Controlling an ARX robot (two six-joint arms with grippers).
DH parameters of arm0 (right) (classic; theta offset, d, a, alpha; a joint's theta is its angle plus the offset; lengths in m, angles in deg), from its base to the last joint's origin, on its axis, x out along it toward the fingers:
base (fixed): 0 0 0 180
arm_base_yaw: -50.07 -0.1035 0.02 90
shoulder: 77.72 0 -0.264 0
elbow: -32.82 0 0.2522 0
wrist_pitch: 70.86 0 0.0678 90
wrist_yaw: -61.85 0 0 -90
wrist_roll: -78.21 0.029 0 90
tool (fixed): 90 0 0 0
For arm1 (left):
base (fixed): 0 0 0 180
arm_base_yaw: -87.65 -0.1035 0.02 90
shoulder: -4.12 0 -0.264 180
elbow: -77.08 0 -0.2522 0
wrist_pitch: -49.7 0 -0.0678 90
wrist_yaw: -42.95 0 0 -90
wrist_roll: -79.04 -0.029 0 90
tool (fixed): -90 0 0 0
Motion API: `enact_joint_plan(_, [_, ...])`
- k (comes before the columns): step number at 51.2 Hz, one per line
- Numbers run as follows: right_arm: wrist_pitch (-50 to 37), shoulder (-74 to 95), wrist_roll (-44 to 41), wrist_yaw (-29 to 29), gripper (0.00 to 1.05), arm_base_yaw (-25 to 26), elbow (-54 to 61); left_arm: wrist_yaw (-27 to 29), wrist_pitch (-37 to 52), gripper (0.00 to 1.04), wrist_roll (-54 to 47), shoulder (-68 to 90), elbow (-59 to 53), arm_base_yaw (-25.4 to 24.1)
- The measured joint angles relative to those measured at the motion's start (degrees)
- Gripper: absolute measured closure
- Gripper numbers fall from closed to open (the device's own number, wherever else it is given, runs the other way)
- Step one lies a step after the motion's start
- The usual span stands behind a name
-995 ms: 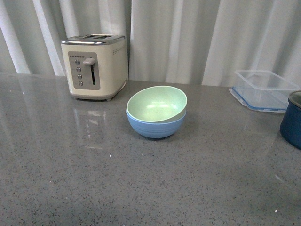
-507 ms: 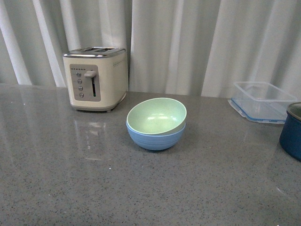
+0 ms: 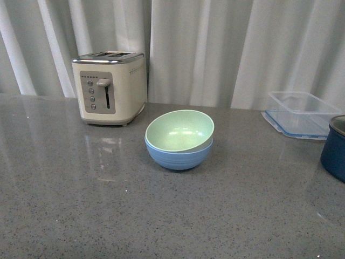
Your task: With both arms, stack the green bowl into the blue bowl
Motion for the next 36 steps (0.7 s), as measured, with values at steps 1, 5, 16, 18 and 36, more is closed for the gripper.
enact_joint_plan(1, [0.3,-0.2,0.0,0.0,1.04,0.0,0.0,0.0,0.0,0.07,0.0,0.0,0.0,0.0])
enact_joint_plan(5, [2.0,-2.1,0.0,0.0,1.04,0.0,0.0,0.0,0.0,0.07,0.0,0.0,0.0,0.0])
enact_joint_plan(16, [7.0,-7.1,0.0,0.0,1.04,0.0,0.0,0.0,0.0,0.07,0.0,0.0,0.0,0.0])
enact_joint_plan(18, [7.8,-8.0,0.0,0.0,1.04,0.0,0.0,0.0,0.0,0.07,0.0,0.0,0.0,0.0])
enact_joint_plan(36, [13.7,-13.9,0.0,0.0,1.04,0.0,0.0,0.0,0.0,0.07,0.0,0.0,0.0,0.0])
